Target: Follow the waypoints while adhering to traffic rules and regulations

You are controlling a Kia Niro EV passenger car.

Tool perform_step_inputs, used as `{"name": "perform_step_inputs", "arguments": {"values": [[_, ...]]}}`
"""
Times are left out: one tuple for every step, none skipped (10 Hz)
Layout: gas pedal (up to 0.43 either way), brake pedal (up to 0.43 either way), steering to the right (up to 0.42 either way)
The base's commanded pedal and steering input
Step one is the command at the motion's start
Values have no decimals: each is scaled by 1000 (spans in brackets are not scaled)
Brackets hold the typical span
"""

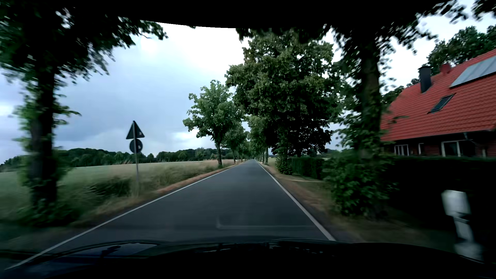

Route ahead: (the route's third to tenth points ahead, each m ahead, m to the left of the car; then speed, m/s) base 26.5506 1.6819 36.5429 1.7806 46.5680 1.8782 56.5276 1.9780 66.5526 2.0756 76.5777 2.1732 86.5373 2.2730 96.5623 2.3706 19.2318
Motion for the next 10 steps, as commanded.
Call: {"name": "perform_step_inputs", "arguments": {"values": [[209,0,-3],[209,0,-5],[209,0,-8],[197,0,-8],[197,0,-1],[197,0,1],[197,0,1],[197,0,0],[197,0,1],[197,0,1]]}}
